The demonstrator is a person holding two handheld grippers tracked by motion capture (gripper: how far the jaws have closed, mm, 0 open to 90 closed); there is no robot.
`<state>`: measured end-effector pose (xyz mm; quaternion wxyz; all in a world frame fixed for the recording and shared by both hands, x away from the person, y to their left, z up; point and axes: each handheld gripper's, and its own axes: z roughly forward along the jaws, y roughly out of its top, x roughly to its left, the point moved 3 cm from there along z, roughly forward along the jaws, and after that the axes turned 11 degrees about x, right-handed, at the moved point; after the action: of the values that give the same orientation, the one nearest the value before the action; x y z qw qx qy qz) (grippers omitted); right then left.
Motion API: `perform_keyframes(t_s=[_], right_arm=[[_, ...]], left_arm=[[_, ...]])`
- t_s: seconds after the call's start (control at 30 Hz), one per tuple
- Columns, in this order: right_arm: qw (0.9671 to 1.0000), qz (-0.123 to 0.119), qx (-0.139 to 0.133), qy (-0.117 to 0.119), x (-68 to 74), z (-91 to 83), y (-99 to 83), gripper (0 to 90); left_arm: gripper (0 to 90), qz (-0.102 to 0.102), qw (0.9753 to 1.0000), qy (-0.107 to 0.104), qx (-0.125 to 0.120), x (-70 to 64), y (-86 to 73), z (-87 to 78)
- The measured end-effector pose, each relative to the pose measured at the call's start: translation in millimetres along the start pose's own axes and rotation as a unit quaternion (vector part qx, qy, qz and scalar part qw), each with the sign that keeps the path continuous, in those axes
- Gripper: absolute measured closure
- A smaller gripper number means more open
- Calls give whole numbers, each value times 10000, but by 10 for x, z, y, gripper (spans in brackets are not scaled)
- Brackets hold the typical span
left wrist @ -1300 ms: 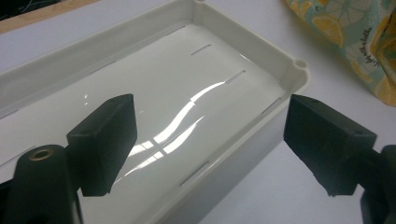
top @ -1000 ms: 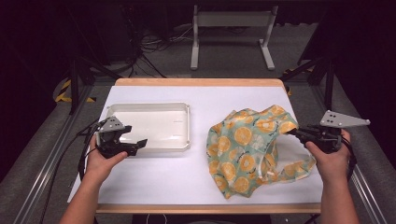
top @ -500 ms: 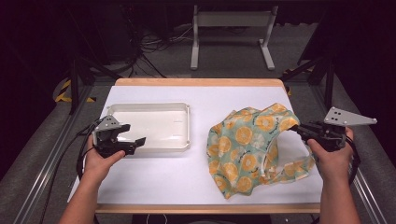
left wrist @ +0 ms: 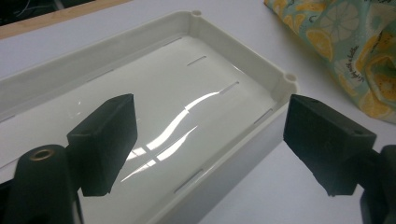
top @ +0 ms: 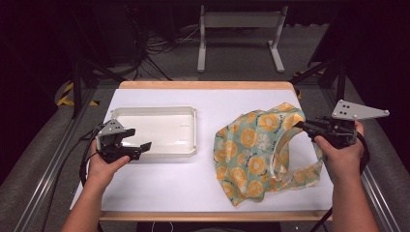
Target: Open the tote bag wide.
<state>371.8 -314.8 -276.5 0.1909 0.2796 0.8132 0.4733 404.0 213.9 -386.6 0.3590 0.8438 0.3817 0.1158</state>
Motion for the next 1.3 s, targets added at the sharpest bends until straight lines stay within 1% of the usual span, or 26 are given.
perform_keyframes(t_s=[0.03,0.17,0.3,0.47,0.57,0.6,0.7,0.77,0.87,1.07,1.1,1.13,1.23,1.3], right_arm=[[10000,-19,-21,5,12,11,50,900],[10000,-37,-72,-26,23,28,110,900],[9999,-102,-48,45,40,61,172,894],[9996,-231,0,164,102,126,260,896],[9995,-245,-1,189,115,139,281,896],[9992,-308,-7,267,151,178,341,896],[9989,-352,-8,318,182,215,395,896],[9984,-416,-8,390,228,267,465,897],[9979,-465,-5,447,261,311,516,896],[9974,-487,-8,529,301,387,583,896],[9971,-508,1,566,319,422,609,896],[9969,-521,1,588,326,442,623,895],[9964,-536,21,649,351,500,657,893],[9963,-533,21,669,359,520,666,893]], left_arm=[[181,1,10000,2,-4,4,-1,1],[181,2,10000,3,-27,8,0,-5],[181,5,10000,-21,-40,6,4,-14],[181,11,10000,-41,-28,-17,13,2],[181,25,10000,-53,-37,-25,17,4],[181,29,10000,-53,-38,-25,18,2],[181,-4,10000,-46,-60,-22,15,-8],[181,2,10000,-43,-79,-14,16,-15],[181,25,9999,-59,-82,-15,18,-17],[181,70,9999,-81,-44,-29,24,-12],[182,76,9999,-80,-43,-38,28,-7],[181,46,9999,-108,-45,-47,28,-3],[182,80,9999,-128,-48,-62,35,3],[182,67,9999,-128,-44,-68,36,3]])
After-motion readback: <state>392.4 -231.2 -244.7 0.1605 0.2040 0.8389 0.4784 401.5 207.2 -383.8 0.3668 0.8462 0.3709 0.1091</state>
